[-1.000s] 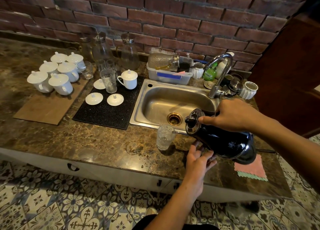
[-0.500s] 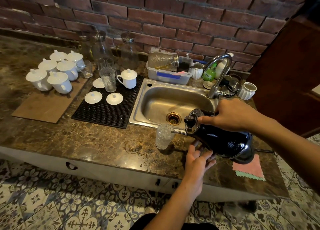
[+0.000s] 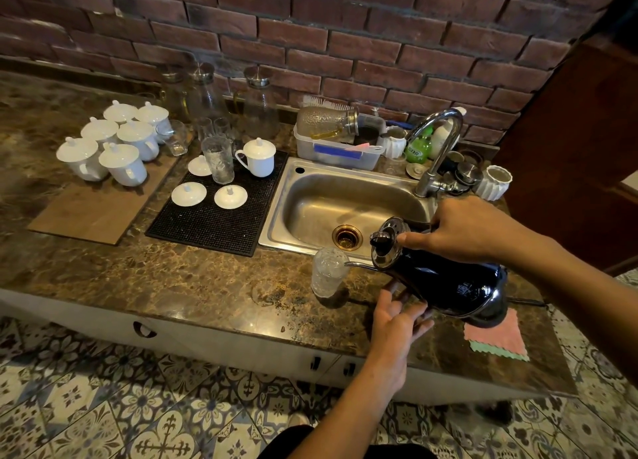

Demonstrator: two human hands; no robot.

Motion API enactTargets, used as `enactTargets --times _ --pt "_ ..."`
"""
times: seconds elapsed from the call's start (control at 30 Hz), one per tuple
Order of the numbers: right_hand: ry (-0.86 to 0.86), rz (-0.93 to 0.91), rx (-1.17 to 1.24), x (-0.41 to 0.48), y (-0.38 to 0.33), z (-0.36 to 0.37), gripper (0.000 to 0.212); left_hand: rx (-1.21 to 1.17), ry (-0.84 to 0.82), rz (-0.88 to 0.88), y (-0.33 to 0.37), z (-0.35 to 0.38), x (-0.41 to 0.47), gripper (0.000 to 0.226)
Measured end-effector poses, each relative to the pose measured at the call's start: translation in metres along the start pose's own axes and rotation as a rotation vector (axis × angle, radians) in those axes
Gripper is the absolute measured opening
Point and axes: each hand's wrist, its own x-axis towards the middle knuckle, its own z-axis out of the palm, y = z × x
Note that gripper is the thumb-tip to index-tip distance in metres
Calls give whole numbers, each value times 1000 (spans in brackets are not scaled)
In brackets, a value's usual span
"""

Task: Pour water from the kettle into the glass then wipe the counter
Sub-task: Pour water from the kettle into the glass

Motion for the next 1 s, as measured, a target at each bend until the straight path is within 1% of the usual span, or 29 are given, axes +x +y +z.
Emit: enactTargets --times 0.1,0.3,0.5,0.63,0.7,0.77,0.83,0.93,1.0 --pt "3 2 -21 -2 -3 -4 68 -12 -5 1 1 3 -1 52" --pt "19 -14 -98 -2 -12 -15 70 -55 -20 7 7 9 -5 39" --pt "31 -25 -117 -6 -24 -24 66 -145 -21 20 10 8 -2 40" --pt "49 -32 -150 -3 -27 -25 71 -176 -13 25 10 10 -2 43" --pt "44 -40 -147 -2 -28 -25 79 -184 -10 37 9 11 -2 42" --pt "39 -49 -152 -2 -28 -26 82 -191 -13 45 10 11 -3 41" --pt "31 -51 -166 -2 -29 -28 79 -191 -17 44 11 11 -3 41" --pt "24 -39 -183 -4 -33 -32 66 -194 -18 36 12 12 -3 40" --pt "23 -29 -187 -6 -37 -35 65 -199 -16 33 12 13 -2 42"
